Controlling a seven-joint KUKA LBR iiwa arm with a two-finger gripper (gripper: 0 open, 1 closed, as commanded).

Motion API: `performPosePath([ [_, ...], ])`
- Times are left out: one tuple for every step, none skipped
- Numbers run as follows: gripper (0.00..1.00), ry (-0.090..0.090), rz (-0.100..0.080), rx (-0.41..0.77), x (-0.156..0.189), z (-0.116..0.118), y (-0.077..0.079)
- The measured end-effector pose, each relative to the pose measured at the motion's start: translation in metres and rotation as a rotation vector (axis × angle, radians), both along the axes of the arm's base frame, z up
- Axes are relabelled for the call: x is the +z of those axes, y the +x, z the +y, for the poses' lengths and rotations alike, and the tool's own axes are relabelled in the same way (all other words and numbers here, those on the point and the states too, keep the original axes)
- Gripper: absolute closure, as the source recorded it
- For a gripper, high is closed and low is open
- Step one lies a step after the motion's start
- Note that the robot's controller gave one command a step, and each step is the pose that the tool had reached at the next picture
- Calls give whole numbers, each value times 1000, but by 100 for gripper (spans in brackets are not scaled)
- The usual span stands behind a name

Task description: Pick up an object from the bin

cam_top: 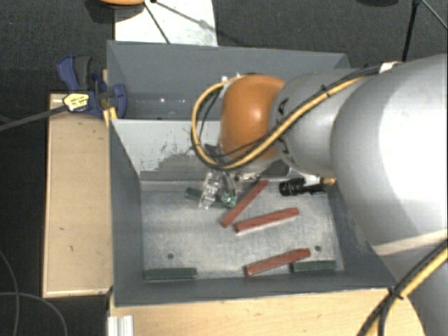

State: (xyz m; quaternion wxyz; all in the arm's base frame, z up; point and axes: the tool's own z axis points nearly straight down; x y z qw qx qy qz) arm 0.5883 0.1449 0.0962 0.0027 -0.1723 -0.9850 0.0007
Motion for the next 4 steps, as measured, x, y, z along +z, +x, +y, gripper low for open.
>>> performPosePath([
  [100, 2, -9, 0, 15, 1, 3],
  [100, 1, -6, 0, 24, 0, 2],
  [100, 0, -3, 0, 44, 0, 1],
  [100, 2, -11, 1, 57, 0, 3],
])
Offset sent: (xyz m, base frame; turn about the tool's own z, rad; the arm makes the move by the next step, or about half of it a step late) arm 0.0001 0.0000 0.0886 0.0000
